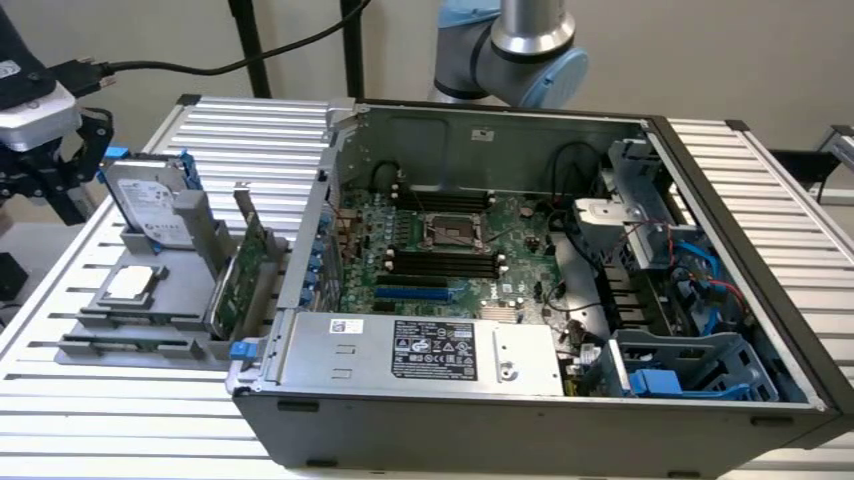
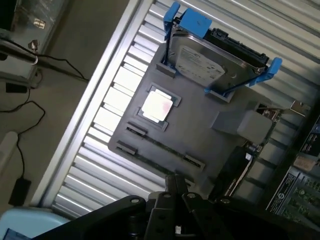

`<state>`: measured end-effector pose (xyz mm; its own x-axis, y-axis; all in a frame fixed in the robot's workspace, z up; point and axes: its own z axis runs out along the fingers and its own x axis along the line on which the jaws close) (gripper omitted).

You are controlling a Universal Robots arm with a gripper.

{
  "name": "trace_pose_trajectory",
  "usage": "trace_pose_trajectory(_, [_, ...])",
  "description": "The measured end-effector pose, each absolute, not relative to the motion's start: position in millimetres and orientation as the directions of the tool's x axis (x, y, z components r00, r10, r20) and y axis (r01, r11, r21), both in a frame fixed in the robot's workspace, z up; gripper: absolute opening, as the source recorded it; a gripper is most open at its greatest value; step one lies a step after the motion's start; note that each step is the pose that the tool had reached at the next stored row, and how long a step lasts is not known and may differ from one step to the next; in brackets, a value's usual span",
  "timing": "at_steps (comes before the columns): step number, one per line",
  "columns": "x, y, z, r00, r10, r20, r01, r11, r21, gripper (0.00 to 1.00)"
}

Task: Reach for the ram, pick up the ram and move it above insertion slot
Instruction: 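Pick up the ram and move it above insertion slot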

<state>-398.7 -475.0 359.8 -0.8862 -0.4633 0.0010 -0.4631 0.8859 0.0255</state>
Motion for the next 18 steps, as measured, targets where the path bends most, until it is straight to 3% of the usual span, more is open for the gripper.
trace_pose_trajectory(18, [-398.6, -475.1, 358.6, -0.69, -0.724, 0.001, -0.723, 0.69, 0.025, 0.11])
